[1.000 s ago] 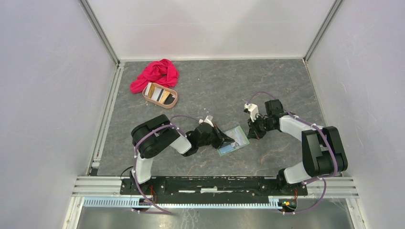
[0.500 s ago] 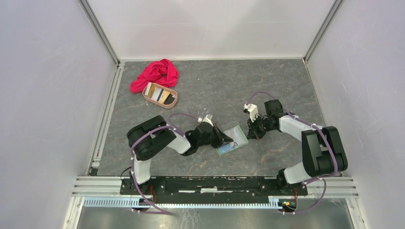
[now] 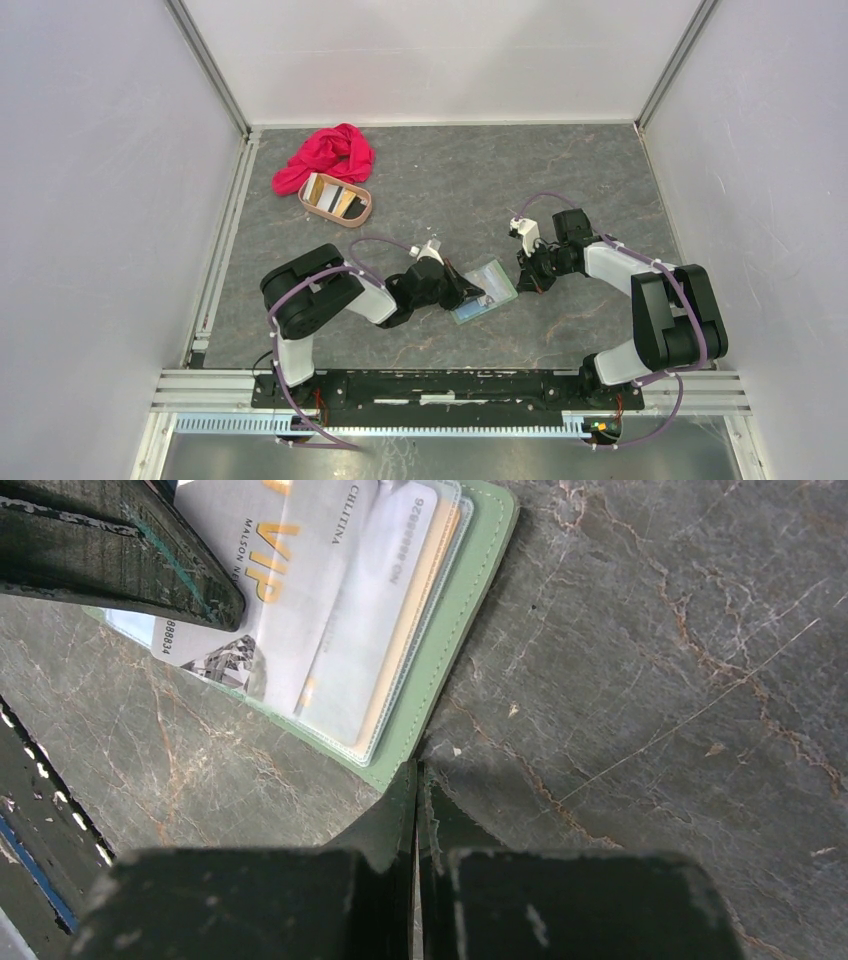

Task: Put the credit cards into the card holder
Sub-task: Insert the credit card into the card holder.

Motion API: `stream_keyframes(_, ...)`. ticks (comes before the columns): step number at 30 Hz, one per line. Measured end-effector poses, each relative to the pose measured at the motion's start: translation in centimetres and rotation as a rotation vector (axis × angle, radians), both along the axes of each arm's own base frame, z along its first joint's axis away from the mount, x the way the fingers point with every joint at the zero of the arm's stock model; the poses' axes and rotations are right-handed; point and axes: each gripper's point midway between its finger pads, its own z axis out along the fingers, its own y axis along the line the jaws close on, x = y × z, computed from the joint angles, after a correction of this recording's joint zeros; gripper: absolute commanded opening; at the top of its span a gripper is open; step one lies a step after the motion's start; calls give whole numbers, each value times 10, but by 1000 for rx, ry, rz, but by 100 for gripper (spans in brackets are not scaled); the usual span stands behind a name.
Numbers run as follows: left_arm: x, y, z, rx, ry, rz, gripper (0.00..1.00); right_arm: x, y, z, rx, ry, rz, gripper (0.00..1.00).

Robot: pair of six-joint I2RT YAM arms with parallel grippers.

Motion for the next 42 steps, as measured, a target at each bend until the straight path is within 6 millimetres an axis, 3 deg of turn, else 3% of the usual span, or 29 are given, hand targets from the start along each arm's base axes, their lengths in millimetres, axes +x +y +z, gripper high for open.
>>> stream_keyframes(21, 7, -4, -2, -21, -55, 47, 6, -1, 2, 1, 12, 2, 6, 0)
stream_keyframes(24, 7, -6, -3, -36, -60, 41, 10, -1, 2, 1, 12, 3, 6, 0)
stream_keyframes(29, 7, -8, -4, -50, -63, 37, 29, -2, 2, 1, 13, 4, 6, 0)
stream_keyframes(35, 8, -11, 2, -67, -52, 36, 43, -2, 2, 1, 13, 4, 6, 0)
stream_keyframes(42, 9, -16, 7, -38, -27, 25, 49, -2, 2, 3, 14, 1, 7, 0)
